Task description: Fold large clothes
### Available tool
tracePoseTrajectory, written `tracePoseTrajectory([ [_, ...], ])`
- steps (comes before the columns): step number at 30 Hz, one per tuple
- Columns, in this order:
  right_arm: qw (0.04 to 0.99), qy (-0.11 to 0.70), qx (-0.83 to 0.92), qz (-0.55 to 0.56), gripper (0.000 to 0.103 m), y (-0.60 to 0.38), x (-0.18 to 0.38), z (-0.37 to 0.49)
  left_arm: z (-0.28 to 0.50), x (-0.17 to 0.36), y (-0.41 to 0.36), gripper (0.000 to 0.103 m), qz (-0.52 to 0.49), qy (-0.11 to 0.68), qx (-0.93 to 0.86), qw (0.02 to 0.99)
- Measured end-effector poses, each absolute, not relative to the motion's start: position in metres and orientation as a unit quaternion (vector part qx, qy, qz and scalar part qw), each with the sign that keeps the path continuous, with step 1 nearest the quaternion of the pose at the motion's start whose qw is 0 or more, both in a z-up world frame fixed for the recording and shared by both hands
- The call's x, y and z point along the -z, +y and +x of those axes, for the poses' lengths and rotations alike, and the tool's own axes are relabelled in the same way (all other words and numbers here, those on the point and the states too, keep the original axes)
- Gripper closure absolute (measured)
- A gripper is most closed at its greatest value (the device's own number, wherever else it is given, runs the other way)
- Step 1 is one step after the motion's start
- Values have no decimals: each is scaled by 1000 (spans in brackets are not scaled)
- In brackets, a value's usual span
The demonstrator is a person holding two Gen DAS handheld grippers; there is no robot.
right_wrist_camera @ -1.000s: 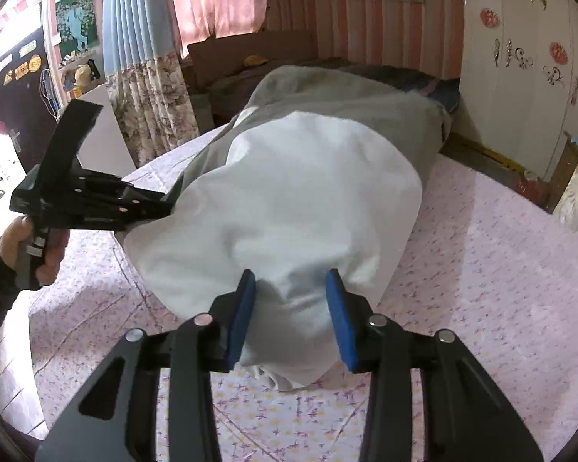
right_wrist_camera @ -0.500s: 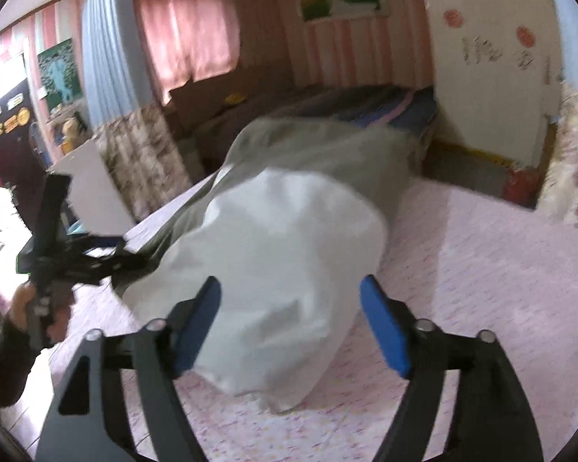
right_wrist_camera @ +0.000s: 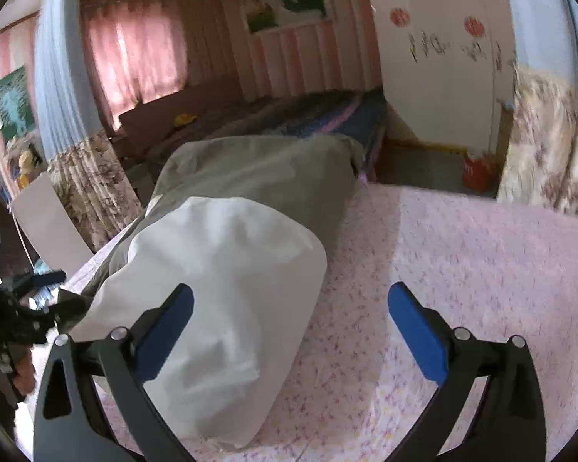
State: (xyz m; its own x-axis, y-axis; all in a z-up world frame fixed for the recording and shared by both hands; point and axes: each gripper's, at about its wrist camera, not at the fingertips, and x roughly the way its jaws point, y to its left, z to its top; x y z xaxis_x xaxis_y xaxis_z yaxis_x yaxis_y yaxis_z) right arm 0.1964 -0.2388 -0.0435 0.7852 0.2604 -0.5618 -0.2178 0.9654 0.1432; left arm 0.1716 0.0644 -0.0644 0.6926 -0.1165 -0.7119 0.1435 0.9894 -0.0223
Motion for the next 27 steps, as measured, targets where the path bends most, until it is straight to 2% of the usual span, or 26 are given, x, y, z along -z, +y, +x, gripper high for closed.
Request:
tracePoseTrajectory([
  [4,952,285,-113,2,2,-230,41,195,177,68,78,3,-22,393,93,914],
  [7,945,301,-126,24,2,-232,39,198,178,71,81,3,-45,394,104,912],
  [12,948,286,-126,56,2,-241,35,198,182,77,72,3,-13,405,106,908],
  [17,943,307,-115,61,2,-246,43,202,181,79,69,3,-6,399,103,911],
  [23,948,299,-106,23,2,-237,42,198,176,62,76,3,-36,369,100,923],
  [27,947,300,-109,33,2,-239,39,198,182,67,78,3,-43,378,112,918],
])
